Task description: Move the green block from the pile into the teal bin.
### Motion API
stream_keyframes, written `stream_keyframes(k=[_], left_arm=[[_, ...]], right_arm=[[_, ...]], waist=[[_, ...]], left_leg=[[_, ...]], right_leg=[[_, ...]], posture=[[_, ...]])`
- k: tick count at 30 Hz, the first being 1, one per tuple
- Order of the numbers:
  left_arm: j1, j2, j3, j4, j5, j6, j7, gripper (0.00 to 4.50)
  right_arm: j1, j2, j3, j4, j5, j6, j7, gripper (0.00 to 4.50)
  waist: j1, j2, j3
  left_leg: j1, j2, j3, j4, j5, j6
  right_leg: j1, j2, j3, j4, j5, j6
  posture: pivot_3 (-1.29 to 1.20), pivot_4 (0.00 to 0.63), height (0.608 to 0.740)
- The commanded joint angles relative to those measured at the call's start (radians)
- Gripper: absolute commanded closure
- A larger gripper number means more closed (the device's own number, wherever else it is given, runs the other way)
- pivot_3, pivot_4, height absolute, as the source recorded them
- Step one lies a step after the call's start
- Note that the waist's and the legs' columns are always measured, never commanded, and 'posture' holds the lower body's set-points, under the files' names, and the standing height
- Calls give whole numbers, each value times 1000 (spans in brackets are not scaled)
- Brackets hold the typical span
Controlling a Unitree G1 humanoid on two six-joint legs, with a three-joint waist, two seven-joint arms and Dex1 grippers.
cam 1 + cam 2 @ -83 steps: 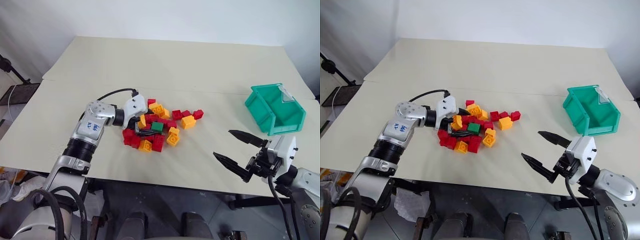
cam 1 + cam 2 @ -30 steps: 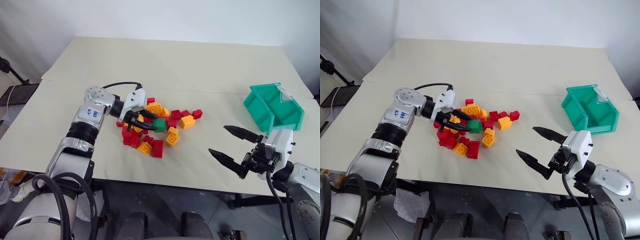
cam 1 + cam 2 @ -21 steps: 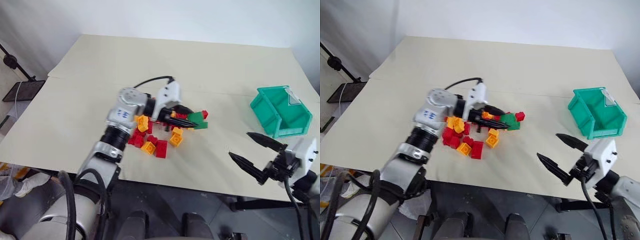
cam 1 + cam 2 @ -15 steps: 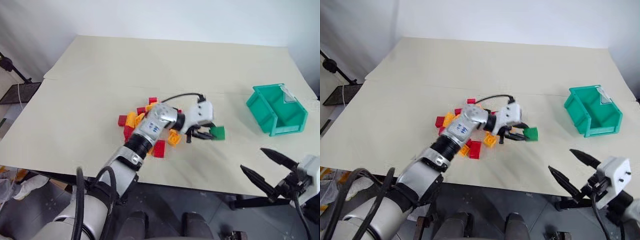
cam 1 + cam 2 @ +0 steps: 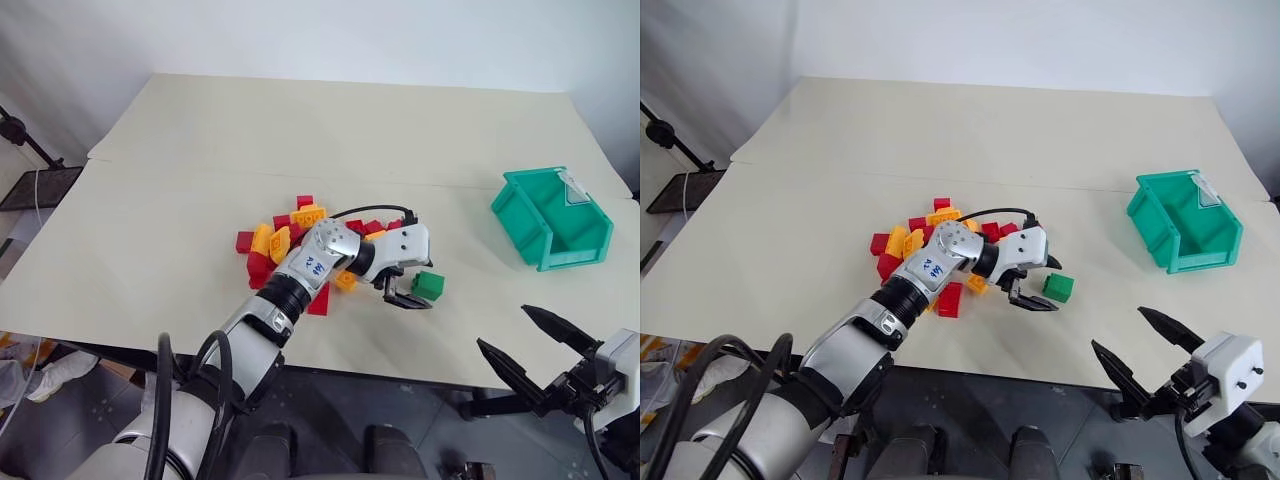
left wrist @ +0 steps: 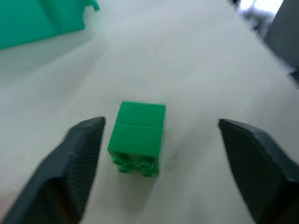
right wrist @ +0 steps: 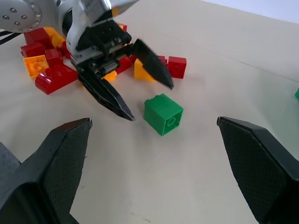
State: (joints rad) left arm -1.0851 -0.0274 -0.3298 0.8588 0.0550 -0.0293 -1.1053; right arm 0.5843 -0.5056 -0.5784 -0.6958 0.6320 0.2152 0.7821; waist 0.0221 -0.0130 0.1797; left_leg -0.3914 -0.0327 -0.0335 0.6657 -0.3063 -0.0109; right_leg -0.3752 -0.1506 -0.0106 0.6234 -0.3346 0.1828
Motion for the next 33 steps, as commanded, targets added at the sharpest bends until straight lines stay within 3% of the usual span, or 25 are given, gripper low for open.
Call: stream_keyframes(k=[1, 7, 13, 21, 28, 31, 33], left_arm=[[6, 31, 65, -61, -89, -40, -87, 73], [83, 157, 179, -167, -199, -88, -159, 73], [277, 337, 309, -367, -356, -130, -279, 73], [553, 553, 434, -660, -438, -16, -206, 73], [773, 663, 523, -847, -493, 67, -139, 73], [833, 660, 539, -913, -518, 84, -103, 0], [848, 660, 536, -934, -530, 92, -93, 0]], right_arm=[[-59, -49, 16, 35, -1, -17, 31, 0], [-296, -228, 142, 147, -23, 80, 83, 0], [-684, -357, 412, 351, -117, 204, 156, 0], [-1002, -410, 693, 620, -313, 265, 282, 0], [-1098, -394, 753, 736, -396, 238, 334, 0], [-1086, -385, 728, 733, -383, 235, 344, 579], [-1074, -388, 715, 726, -378, 233, 349, 1226]], waist=[[-1, 0, 0], [-20, 1, 0], [-27, 2, -1], [-21, 2, -1], [-26, 2, -1], [-26, 2, -1], [-26, 2, -1]], left_leg=[[0, 0, 1, 0, 0, 0], [2, 1, 1, 1, 0, 0], [3, 3, -7, 1, 1, -1], [0, 2, -12, 1, 1, -2], [0, 3, -12, 0, 0, -2], [0, 3, -12, 0, 0, -3], [0, 3, -12, 0, 0, -3]], right_leg=[[0, 0, 0, 0, 0, 0], [0, 0, 1, 1, 0, 0], [0, 1, 0, 2, 1, -1], [-1, -1, -4, 2, 1, -2], [-1, -1, -5, 1, 1, -2], [-1, 0, -5, 1, 1, -2], [-1, 0, -4, 1, 1, -2]], posture=[[0, 150, 740], [0, 150, 740], [0, 150, 740], [0, 150, 740], [0, 150, 740], [0, 150, 740], [0, 150, 740]])
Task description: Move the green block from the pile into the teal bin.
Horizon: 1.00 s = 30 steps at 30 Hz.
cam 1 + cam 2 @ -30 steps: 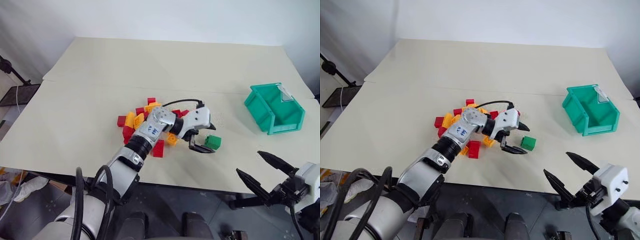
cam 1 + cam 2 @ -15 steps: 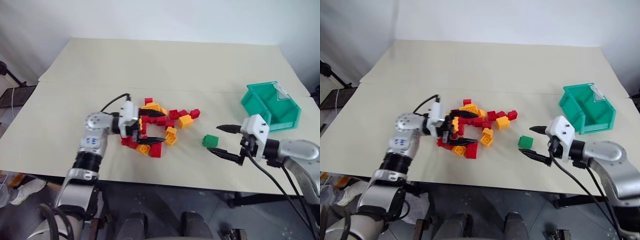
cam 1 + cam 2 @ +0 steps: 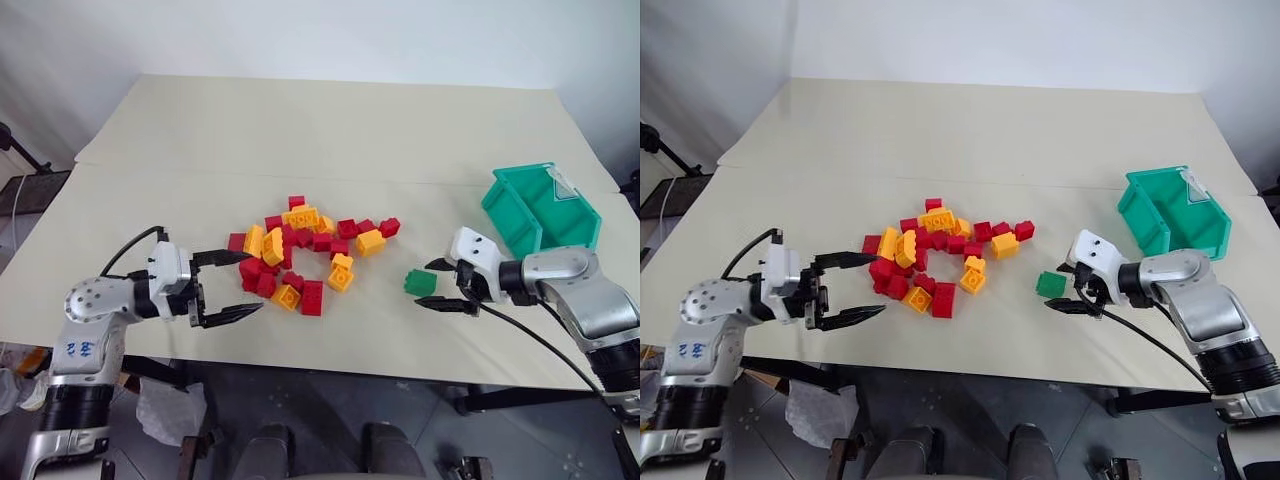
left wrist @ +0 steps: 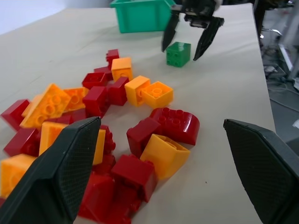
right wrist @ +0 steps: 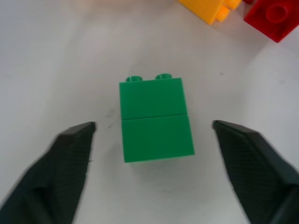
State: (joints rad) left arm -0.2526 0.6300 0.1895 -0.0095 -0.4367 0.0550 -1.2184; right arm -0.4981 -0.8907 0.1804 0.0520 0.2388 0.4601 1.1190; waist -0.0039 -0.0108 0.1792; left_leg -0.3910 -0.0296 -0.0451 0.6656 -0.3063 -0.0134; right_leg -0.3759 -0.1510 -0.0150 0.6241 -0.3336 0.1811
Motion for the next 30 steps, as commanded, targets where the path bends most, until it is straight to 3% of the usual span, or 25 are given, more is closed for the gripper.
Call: stream_keyframes(k=[1, 5, 11, 16, 19, 25, 30], left_arm=[[15, 1, 8, -70, -44, 12, 18, 0], [6, -13, -22, -85, -60, 31, 25, 0], [-43, -76, -38, -121, -107, 66, 82, 0], [-87, -126, -74, -148, -106, 136, 170, 0], [-109, -166, -80, -151, -103, 151, 233, 0], [-147, -217, -113, -158, -77, 203, 348, 0], [-153, -216, -110, -172, -78, 216, 377, 0]], right_arm=[[16, -4, -53, -25, 16, -17, 11, 1640], [63, 8, -130, -40, 40, -47, -25, 3017], [201, 76, -462, -86, 173, -177, -135, 3030], [208, 50, -674, -72, 202, -85, -309, 3030], [176, 18, -687, -3, 152, -55, -389, 3030], [-4, 3, -594, 244, 44, -65, -506, 3030], [-131, 7, -527, 437, 2, -95, -516, 3030]], waist=[[1, 0, 0], [4, 0, 0], [5, 0, 0], [2, 0, 0], [0, 0, 0], [-3, 1, 0], [-1, 1, 0]], left_leg=[[0, 0, 0, 0, 0, 0], [0, 0, 0, 0, 0, 0], [0, 0, 0, -1, 0, 0], [1, 0, 1, 0, 0, 0], [1, 0, 3, 0, 0, 0], [1, 0, 4, 0, 0, 0], [1, 0, 5, -1, 0, 0]], right_leg=[[0, 0, 0, 0, 0, 0], [0, 0, 0, 0, 0, 0], [0, 0, 0, -1, 0, 0], [1, 0, 0, 0, 0, 0], [1, 0, 1, 0, 0, 0], [1, 0, 2, 0, 0, 0], [0, 1, 2, -2, 0, 0]], posture=[[0, 150, 740], [0, 150, 740], [0, 150, 740], [0, 150, 740], [0, 150, 740], [0, 150, 740], [0, 150, 740]])
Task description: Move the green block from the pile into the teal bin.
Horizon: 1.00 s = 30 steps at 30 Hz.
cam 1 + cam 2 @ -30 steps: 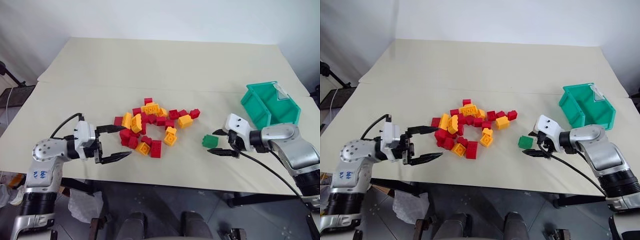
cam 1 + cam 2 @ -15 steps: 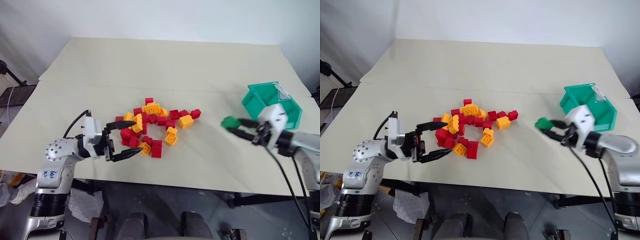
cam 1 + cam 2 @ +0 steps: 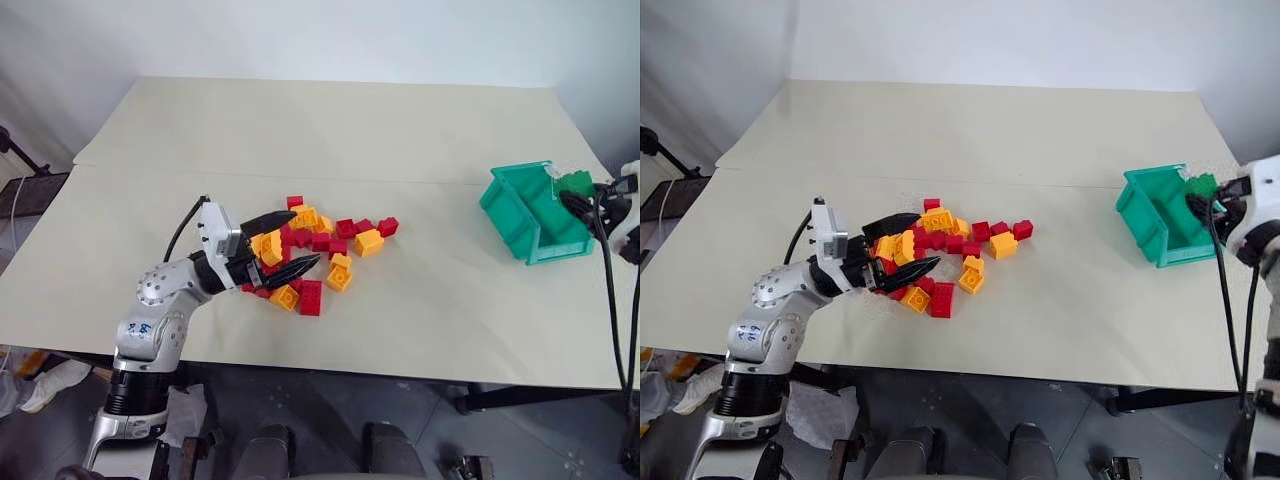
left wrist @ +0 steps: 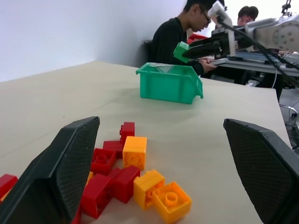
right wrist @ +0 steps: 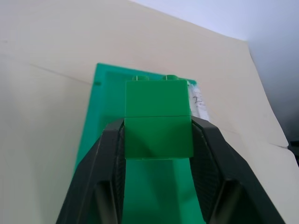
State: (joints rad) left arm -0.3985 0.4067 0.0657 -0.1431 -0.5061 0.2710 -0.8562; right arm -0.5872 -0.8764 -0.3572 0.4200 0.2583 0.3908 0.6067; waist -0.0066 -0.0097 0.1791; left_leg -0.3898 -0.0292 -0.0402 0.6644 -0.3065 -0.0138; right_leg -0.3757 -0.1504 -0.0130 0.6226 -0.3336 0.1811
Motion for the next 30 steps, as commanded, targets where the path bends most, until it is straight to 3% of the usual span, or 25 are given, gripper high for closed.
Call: stream_keyframes(k=[1, 2, 11, 17, 22, 30], left_arm=[[-8, 9, 14, -41, -11, 2, 16, 0], [-4, 13, 17, -46, -13, 3, 17, 0], [40, 66, 38, -60, -6, -21, 1, 0], [105, 150, 82, 14, 42, -110, -50, 0], [145, 193, 115, 76, 63, -183, -88, 0], [251, 242, 151, 66, 94, -265, -111, 0]], right_arm=[[-58, -7, 19, 97, -21, -31, 2, 3030], [-73, -6, 30, 120, -17, -20, 20, 3030], [-101, -16, 33, 183, -1, -125, 91, 18], [12, -42, 1, 60, 61, -198, 259, 18], [77, -53, -1, -9, 65, -247, 309, 18], [340, 8, -39, -426, 295, -208, 520, 18]], waist=[[2, 0, 0], [2, 0, 0], [3, 0, 0], [2, 0, 0], [2, 1, 0], [5, 1, 1]], left_leg=[[0, 0, 0, 0, 0, 0], [0, 0, 0, 0, 0, 0], [-1, 0, 7, 0, 0, 0], [-1, 1, 8, -1, 0, 0], [-1, 1, 10, 0, 0, 0], [-1, 3, 8, -2, -1, -1]], right_leg=[[0, 0, 0, 0, 0, 0], [0, 0, 0, -1, 0, 0], [0, 0, -1, -2, 0, 0], [0, 0, -2, -3, 0, 0], [0, 0, -1, -3, 0, 0], [0, 1, -2, -3, 0, 0]], posture=[[0, 150, 740], [0, 150, 740], [0, 150, 740], [0, 150, 740], [0, 150, 740], [0, 150, 740]])
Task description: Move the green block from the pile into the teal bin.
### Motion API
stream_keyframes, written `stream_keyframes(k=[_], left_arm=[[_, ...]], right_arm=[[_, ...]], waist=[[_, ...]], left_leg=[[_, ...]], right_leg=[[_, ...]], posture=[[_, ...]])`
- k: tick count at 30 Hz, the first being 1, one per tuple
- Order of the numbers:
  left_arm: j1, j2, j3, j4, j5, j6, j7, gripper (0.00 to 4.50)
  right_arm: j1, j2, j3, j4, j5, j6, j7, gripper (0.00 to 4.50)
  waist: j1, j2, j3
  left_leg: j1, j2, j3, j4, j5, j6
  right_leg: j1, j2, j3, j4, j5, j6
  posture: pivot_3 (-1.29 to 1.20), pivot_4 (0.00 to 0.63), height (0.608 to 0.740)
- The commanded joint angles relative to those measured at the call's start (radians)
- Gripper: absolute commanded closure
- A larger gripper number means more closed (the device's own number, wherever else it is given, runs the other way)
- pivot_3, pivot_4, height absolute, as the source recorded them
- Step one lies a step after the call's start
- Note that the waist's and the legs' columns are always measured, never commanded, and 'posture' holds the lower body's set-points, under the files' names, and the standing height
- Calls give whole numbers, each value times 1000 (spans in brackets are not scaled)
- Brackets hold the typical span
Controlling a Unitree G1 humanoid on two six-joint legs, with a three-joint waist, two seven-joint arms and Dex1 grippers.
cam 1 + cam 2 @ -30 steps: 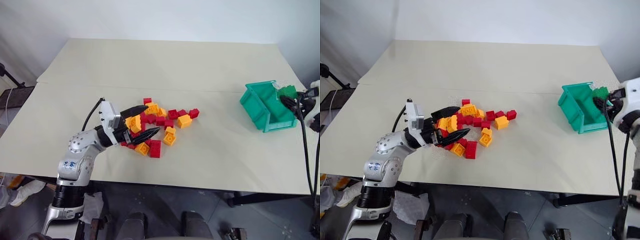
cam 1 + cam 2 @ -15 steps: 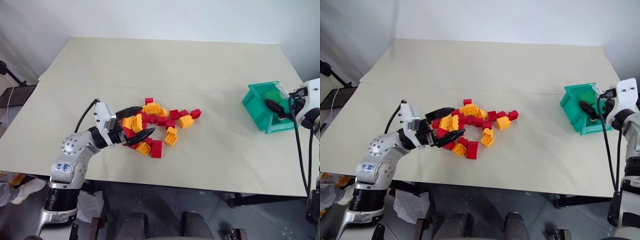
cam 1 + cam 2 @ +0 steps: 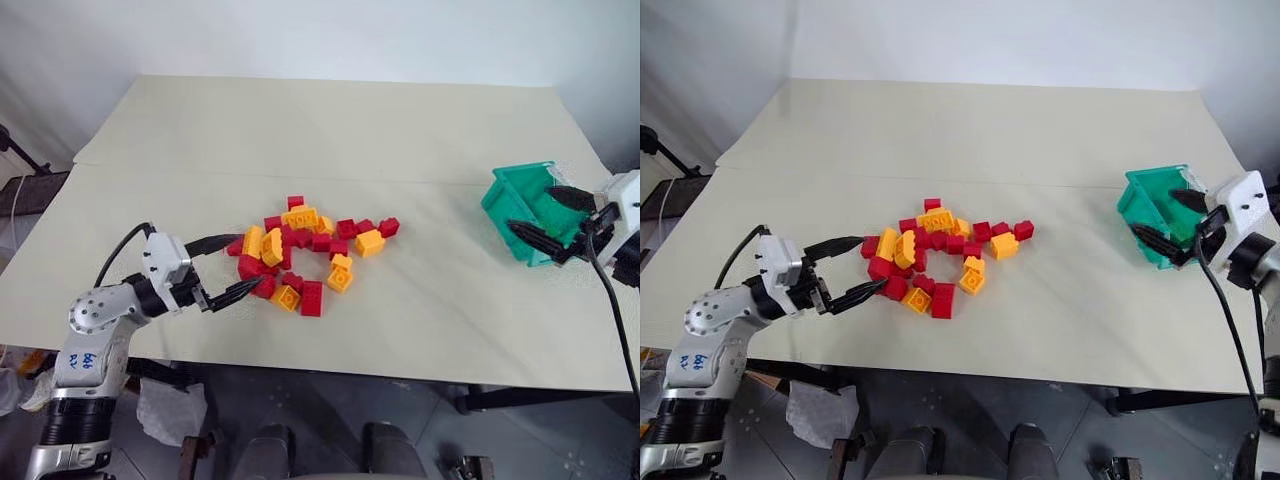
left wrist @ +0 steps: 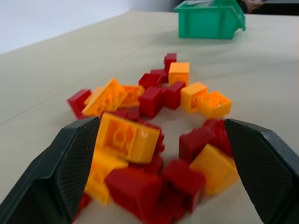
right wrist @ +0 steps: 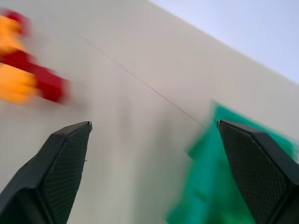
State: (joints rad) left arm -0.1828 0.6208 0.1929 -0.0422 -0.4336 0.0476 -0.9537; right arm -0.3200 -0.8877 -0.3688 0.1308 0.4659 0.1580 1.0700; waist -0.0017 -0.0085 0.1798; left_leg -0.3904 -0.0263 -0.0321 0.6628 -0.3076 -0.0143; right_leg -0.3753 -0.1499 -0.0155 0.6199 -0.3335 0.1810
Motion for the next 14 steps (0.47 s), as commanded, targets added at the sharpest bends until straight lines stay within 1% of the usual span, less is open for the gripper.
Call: stream_keyframes(k=[1, 3, 5, 8, 12, 14], left_arm=[[54, 35, 28, -40, 30, -61, -17, 0], [88, 47, 38, -43, 33, -97, -35, 0], [117, 57, 41, -40, 48, -119, -34, 0], [129, 60, 41, -29, 77, -137, -10, 0], [95, 45, 45, -30, 66, -126, 22, 0], [95, 43, 49, -30, 68, -131, 34, 0]], right_arm=[[120, 32, -26, -192, 110, 42, 56, 18], [225, 36, 8, -269, 98, 22, 104, 18], [292, 45, 38, -288, 63, -38, 141, 18], [324, 90, 47, -298, 84, -36, 115, 18], [370, 124, 50, -256, 31, -145, 137, 18], [394, 147, 41, -259, 28, -167, 115, 18]], waist=[[1, 0, 0], [4, 0, 0], [4, 0, 0], [3, 0, 0], [0, 0, 0], [1, 0, 0]], left_leg=[[0, 0, 0, 0, 0, 0], [0, 0, 0, 1, -1, 0], [0, 0, 0, 1, -1, 0], [0, 0, 0, 1, -2, 1], [3, 2, 0, 1, -2, 1], [3, 2, 0, 1, -2, 0]], right_leg=[[0, 0, -1, 0, 0, 0], [0, 0, 0, 0, 0, 0], [1, 0, -1, 0, 0, 0], [1, 0, 0, -1, 0, 0], [1, 1, 1, -1, 1, -1], [1, 1, 1, 0, 1, -2]], posture=[[0, 150, 740], [0, 150, 740], [0, 150, 740], [0, 150, 740], [0, 150, 740], [0, 150, 740]])
